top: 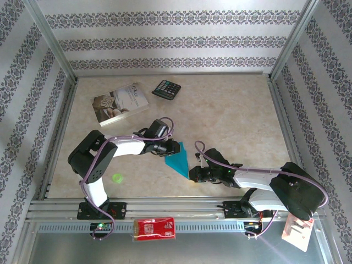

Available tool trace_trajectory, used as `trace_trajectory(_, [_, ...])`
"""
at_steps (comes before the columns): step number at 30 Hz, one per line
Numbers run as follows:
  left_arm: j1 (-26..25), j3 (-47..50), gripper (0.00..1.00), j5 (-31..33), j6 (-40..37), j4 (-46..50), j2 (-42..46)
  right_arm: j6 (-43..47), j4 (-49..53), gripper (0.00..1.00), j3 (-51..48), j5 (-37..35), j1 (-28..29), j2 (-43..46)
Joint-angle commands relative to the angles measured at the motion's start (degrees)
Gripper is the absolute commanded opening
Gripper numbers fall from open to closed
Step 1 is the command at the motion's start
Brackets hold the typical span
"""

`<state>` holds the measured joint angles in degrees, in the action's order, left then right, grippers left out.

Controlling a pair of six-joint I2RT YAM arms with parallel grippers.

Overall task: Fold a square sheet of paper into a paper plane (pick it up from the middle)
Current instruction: Fourth fold the wing at the center of the table.

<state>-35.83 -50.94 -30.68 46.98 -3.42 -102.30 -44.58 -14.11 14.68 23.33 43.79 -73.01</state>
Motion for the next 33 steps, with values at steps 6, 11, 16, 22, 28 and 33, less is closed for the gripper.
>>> trace_trajectory(6, [0.85,0.93,0.25,-3.12,2.79,-1.74,3.12,0.63,5.20,0.01,-0.59,-4.44,1.12,-2.40])
trace_trajectory(11, [0.07,1.72,0.26,-5.46,4.84,-6.31,2.76,0.54,5.15,0.01,-0.46,-4.52,1.21,-2.79])
trace_trajectory(16, [-0.28,3.05,0.26,-6.85,7.01,-12.40,3.38,0.63,5.15,0.01,-0.33,-4.44,1.20,-3.01])
trace_trajectory(22, [-0.82,3.71,0.26,-8.42,8.35,-19.05,3.69,0.86,5.20,0.01,-0.07,-4.36,1.20,-3.53])
trace_trajectory(28, [-0.87,4.11,0.26,-9.77,10.23,-24.06,3.17,0.98,5.23,0.01,0.06,-4.37,1.09,-3.45])
trace_trajectory(33, [-0.82,2.92,0.26,-9.01,8.66,-19.44,1.35,1.16,5.20,0.01,0.18,-4.26,0.95,-3.45])
